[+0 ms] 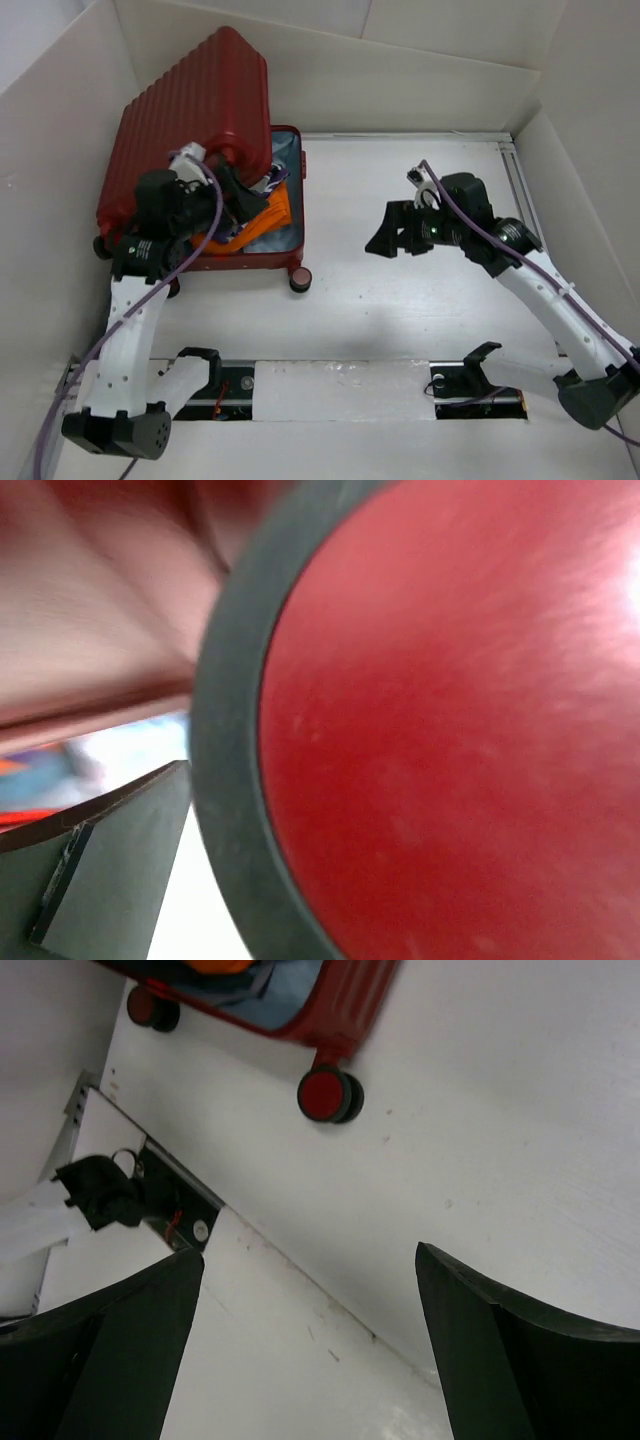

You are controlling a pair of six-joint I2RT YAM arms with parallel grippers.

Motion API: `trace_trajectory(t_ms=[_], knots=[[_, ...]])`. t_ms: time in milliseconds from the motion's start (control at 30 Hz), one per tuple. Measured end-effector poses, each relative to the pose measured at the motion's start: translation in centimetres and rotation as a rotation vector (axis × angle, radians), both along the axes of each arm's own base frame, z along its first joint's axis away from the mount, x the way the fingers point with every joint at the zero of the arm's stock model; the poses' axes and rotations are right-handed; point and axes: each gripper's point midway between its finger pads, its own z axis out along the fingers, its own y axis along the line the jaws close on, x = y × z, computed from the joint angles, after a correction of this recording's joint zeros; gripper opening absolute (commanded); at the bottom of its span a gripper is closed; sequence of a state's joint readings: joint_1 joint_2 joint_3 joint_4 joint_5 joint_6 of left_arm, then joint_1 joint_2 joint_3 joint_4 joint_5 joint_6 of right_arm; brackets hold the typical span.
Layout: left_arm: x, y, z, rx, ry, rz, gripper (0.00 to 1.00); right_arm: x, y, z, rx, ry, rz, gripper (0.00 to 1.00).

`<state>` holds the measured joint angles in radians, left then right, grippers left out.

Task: Pack the luggage

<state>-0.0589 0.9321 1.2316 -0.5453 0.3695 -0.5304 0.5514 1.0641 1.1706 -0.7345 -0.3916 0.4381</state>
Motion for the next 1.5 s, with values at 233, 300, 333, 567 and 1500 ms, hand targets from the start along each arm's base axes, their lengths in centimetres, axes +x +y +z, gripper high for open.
trace_trajectory(t_ms=[233,300,333,567,1500], knots=[[-5.6,-8.6,-4.9,-0.019,0.170,-0.487,1.00,6.0,2.2,3.5,0.018,-0.061,-0.092,0.93],[-7.1,-10.1,-4.9,-0.066,0.193,-0.584,1.00,7.6,2.9,4.6,0.034,-0.075,-0.114,0.93],[-7.8,-10.8,-4.4,-0.093,0.184,-0.639,1.00,8.5,3.3,5.2,0.044,-0.086,-0.123,0.94],[-7.9,-11.7,2.3,-0.109,0.010,-0.684,1.00,12.1,5.2,5.9,0.097,-0.121,-0.155,0.98],[15.4,30.8,2.8,-0.070,0.081,1.079,1.00,28.0,10.8,-10.8,0.330,0.222,-0.155,0.77]])
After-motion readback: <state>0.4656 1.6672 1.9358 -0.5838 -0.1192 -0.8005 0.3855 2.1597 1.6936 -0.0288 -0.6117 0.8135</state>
